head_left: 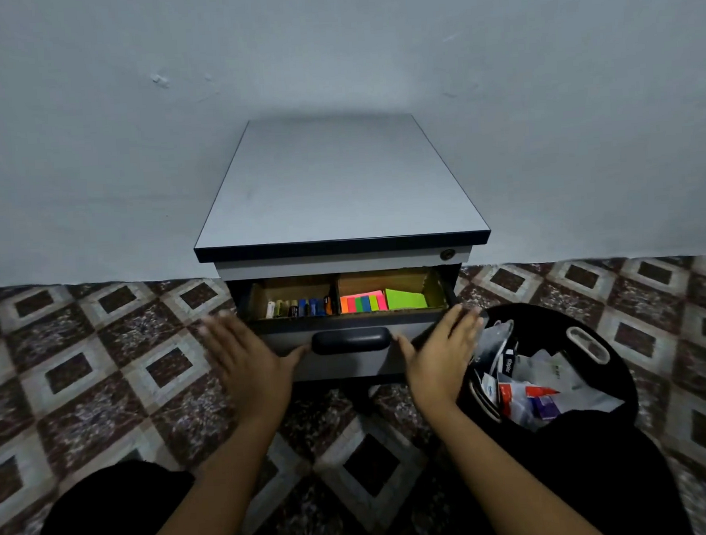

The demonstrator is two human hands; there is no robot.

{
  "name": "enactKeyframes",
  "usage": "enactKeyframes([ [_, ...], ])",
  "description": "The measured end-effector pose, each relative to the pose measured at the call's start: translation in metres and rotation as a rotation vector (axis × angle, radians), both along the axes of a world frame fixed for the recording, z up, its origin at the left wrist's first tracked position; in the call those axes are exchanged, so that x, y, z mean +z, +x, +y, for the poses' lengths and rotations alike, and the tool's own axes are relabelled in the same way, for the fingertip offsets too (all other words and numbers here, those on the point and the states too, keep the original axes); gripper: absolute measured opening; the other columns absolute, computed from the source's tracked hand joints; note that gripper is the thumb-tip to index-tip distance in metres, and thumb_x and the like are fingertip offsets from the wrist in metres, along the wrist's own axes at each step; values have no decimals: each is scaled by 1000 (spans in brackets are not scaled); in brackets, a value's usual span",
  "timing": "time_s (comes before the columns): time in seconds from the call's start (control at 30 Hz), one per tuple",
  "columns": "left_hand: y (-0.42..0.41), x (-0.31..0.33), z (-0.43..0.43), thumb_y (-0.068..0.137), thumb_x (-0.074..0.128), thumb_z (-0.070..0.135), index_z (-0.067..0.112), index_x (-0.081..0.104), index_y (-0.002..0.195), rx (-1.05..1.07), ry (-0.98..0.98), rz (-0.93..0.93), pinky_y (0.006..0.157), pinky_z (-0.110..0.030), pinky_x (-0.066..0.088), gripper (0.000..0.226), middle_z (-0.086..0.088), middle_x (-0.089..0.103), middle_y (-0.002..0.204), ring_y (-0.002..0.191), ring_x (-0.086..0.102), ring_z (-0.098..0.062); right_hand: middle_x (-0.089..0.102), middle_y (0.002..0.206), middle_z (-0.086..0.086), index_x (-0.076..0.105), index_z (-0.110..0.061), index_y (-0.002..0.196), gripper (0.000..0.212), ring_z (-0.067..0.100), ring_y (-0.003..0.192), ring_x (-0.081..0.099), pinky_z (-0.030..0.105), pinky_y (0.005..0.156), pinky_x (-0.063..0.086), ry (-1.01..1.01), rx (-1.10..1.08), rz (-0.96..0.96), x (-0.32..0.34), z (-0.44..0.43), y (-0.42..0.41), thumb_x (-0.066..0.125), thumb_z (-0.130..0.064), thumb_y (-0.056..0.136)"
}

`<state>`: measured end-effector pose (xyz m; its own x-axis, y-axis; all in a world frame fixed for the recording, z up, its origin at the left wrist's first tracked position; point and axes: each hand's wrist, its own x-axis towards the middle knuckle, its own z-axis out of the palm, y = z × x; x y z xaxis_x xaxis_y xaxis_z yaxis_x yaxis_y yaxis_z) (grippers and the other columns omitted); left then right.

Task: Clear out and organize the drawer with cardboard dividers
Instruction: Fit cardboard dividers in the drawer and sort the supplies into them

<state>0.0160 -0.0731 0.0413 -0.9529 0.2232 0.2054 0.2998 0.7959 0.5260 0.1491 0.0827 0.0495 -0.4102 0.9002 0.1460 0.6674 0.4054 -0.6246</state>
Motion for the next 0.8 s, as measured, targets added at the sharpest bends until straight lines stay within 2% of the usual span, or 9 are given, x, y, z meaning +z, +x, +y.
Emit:
enactKeyframes([
  [0.1,-5,-7,18,65,71,60,-3,-13,146,135,194,-157,117,-42,-2,133,-20,-18,154,144,-13,-31,-20,155,16,-16,0,145,117,27,145,-10,39,120,8,-260,-135,199,1,6,-20,68,-46,77],
  [0.2,-15,-14,30,68,73,56,-5,-10,145,153,326,-255,119,-42,4,129,-21,-13,155,145,-8,-30,-16,156,13,-12,-1,146,111,24,146,-3,40,117,20,-357,-115,238,-2,15,-34,66,-45,80],
  [0.33,-30,-13,43,71,73,51,-8,-10,144,112,398,-277,119,-36,0,125,-22,-11,155,145,-7,-29,-17,156,12,-11,-1,147,109,23,146,-4,40,116,23,-347,-91,268,0,28,-49,65,-43,82],
  [0.43,-42,-12,53,73,71,50,-7,-11,144,107,416,-296,116,-31,-6,124,-20,-13,155,145,-8,-28,-15,157,11,-10,-1,147,107,24,145,3,35,110,28,-328,-105,265,2,35,-61,65,-42,83],
  [0.53,-53,-12,60,74,71,50,-8,-11,144,101,404,-289,114,-27,-9,122,-21,-13,155,145,-9,-29,-11,157,12,-7,-1,148,107,24,145,5,35,107,31,-300,-124,257,2,42,-69,66,-43,82],
  [0.67,-63,-19,65,74,71,50,-8,-10,145,89,416,-267,115,-27,-6,122,-22,-13,155,145,-9,-29,-7,157,14,-4,0,148,109,24,146,0,36,111,26,-280,-120,295,-1,48,-75,70,-41,79],
  [0.8,-66,-34,63,76,70,48,-6,-10,145,51,440,-203,117,-30,-1,119,-21,-14,155,146,-7,-28,-5,157,13,0,-4,149,110,28,145,9,35,112,24,-253,-80,355,-17,53,-72,73,-39,75],
])
